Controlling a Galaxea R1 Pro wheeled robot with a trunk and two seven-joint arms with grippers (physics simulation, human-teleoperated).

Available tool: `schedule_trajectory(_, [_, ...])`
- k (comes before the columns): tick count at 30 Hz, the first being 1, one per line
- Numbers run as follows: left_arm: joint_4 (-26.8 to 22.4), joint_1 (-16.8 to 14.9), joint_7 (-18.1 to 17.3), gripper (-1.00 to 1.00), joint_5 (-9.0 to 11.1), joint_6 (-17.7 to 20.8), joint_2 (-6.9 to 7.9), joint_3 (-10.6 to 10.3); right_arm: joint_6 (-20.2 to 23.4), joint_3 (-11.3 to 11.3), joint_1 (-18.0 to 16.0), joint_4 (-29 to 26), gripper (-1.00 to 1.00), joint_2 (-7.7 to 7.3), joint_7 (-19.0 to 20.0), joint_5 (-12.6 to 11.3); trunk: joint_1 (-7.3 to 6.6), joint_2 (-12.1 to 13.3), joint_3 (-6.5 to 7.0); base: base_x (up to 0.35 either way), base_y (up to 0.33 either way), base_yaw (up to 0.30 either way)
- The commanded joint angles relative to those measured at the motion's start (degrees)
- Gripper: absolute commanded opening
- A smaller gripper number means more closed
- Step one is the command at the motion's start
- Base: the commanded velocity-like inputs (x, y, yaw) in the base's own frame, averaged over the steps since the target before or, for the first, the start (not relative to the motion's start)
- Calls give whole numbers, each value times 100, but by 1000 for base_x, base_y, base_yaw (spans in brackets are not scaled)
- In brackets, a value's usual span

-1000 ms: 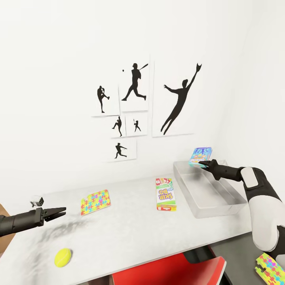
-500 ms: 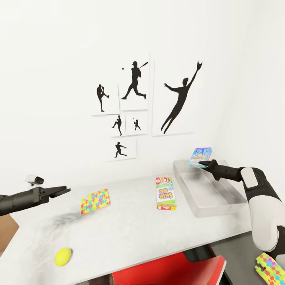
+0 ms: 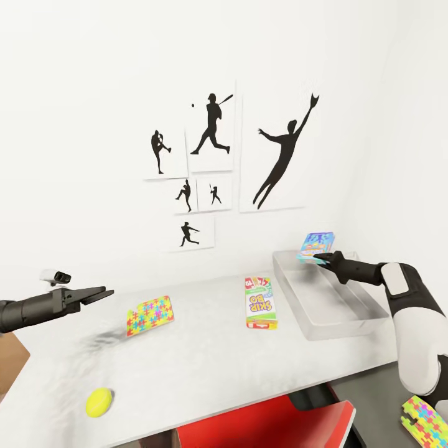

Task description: Put all the toys in the child's room - the three board games (two on the bed and one on the table), the two jigsaw puzzles on the table, and the tennis ball on the table - inside the toy box on the table in the child's room.

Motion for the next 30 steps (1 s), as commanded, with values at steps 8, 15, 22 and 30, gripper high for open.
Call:
schedule_trajectory(8, [-10,-5,-24,100,1,61,8,-2,26,-27,-18,0,-100,-24,51,55,4,-13,-32,0,0,0])
schedule_trajectory(15, [-37,-5,-24,100,9,61,9,-2,83,-12,-157,16,-100,-33,48,82,4,-13,-91,0,0,0])
schedule_trajectory(22, [-43,-7,-24,100,3,61,16,-2,129,12,-379,56,-100,-33,-124,118,4,-13,-155,0,0,0])
schedule_trajectory(30, [-44,-12,-24,100,5,61,19,-2,129,31,-560,77,-100,-33,-639,124,4,-13,-230,0,0,0])
